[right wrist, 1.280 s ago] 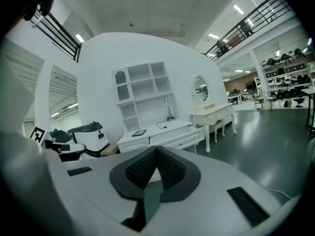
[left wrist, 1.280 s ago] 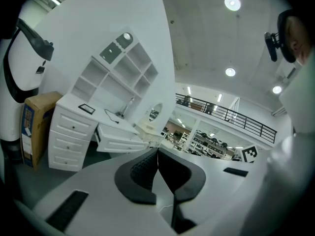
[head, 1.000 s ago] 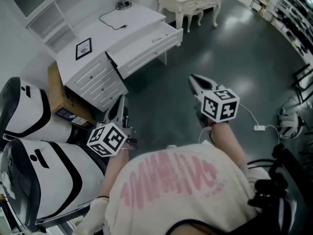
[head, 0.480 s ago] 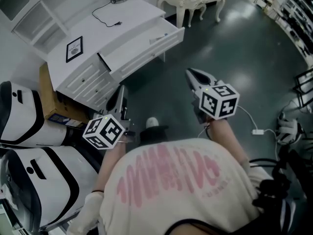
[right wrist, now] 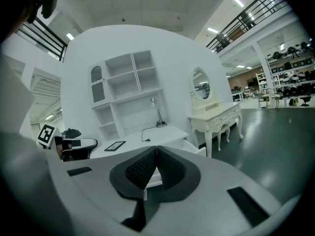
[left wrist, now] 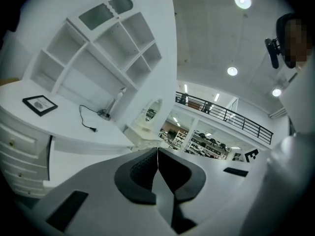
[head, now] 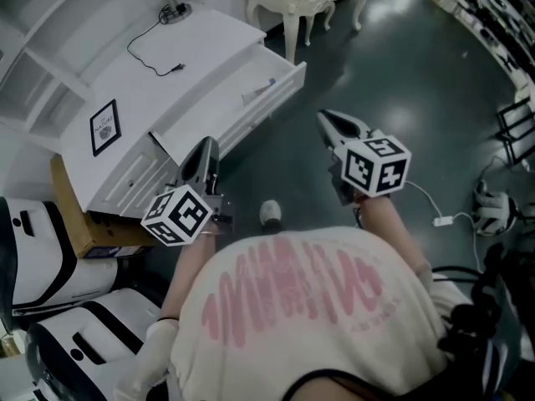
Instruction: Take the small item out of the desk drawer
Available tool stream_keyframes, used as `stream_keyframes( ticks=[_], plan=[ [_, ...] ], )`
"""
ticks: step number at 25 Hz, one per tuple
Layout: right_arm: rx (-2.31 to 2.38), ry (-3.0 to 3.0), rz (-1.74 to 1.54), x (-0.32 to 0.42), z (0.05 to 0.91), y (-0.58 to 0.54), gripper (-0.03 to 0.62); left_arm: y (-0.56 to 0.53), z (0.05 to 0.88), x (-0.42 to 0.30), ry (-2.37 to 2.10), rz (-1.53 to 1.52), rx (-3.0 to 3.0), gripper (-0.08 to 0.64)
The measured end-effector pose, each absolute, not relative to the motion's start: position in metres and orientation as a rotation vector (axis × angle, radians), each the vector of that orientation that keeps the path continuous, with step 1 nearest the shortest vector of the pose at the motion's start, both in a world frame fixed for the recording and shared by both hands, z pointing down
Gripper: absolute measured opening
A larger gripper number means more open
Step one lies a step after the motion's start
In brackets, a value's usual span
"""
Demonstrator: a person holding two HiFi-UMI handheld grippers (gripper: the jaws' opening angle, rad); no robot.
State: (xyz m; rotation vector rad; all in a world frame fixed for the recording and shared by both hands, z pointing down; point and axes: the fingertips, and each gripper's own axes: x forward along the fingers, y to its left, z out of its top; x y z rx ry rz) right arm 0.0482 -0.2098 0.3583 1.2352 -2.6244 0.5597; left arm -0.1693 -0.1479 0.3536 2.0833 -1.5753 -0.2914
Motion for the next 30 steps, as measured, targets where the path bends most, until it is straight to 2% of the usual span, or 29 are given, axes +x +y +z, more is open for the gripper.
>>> stream_keyframes(
  ticks=[10,17,18,20,24,30],
  plan=[
    [1.330,-2.602,0.591,0.014,0.354,-0.349,0.018,-0.312,0.340,-0.200,-1.468,-0.261,2.188,0.031],
    [1.381,-2.533,0.704,0.014,0.386,-0.409,0.018,-0.388,0.377,-0.195,-1.313,-0.127,2.238,0.035],
    [1.385,-2.507,0.725,0.017,0.395,-0.413,0.018,-0.395,0.387,-0.192,-1.282,-0.099,2.236,0.055],
    [1.392,-2.459,0.771,0.025,0.409,-0.422,0.018,-0.408,0.409,-0.184,-1.213,-0.034,2.230,0.162],
    [1.395,-2.422,0.817,0.039,0.425,-0.459,0.018,-0.436,0.454,-0.167,-1.080,0.112,2.245,0.176],
    [1.334,-2.410,0.828,0.049,0.435,-0.511,0.018,-0.451,0.530,-0.146,-0.969,0.488,2.282,0.233]
  ],
)
